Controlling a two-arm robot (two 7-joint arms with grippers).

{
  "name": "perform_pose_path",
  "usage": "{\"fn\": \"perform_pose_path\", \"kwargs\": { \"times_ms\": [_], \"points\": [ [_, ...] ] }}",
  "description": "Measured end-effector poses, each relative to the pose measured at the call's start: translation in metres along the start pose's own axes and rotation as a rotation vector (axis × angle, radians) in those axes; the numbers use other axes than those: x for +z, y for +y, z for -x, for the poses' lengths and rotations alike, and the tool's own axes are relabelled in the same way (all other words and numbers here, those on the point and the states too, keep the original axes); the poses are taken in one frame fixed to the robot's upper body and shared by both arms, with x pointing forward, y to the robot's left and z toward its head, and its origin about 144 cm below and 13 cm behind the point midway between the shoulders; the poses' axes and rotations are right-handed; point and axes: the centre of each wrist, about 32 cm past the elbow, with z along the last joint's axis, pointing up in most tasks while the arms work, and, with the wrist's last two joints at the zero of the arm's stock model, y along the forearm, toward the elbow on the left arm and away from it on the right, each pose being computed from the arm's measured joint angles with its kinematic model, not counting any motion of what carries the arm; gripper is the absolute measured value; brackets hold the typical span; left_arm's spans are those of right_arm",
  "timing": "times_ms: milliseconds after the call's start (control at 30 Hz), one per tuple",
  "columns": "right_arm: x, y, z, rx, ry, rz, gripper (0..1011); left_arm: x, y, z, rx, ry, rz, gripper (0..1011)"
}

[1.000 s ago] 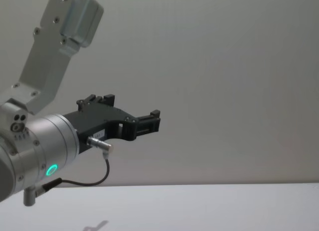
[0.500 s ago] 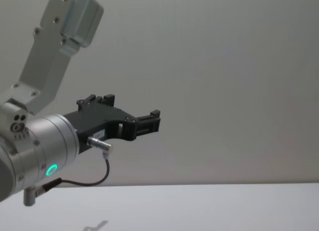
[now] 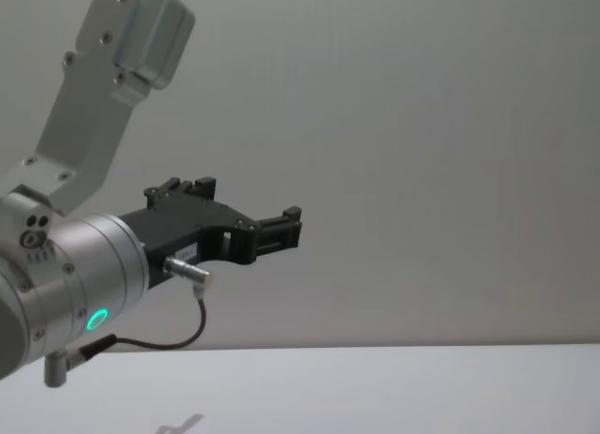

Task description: Use the one hand to pick up the stamp and affix it onto the A4 paper.

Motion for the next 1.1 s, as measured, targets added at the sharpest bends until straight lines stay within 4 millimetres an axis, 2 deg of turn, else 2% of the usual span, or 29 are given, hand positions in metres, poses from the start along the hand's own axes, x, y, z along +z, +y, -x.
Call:
{"fn": "perform_pose_path", "kwargs": {
  "times_ms": [467,1100],
  "points": [
    [0.014,0.002,0.005,0.064,0.017,-0.06,220,0.0,0.0,0.0,0.0,0.0,0.0,1001],
    [0.024,0.01,0.047,0.194,-0.009,-0.084,220,0.0,0.0,0.0,0.0,0.0,0.0,1001]
  ]
}}
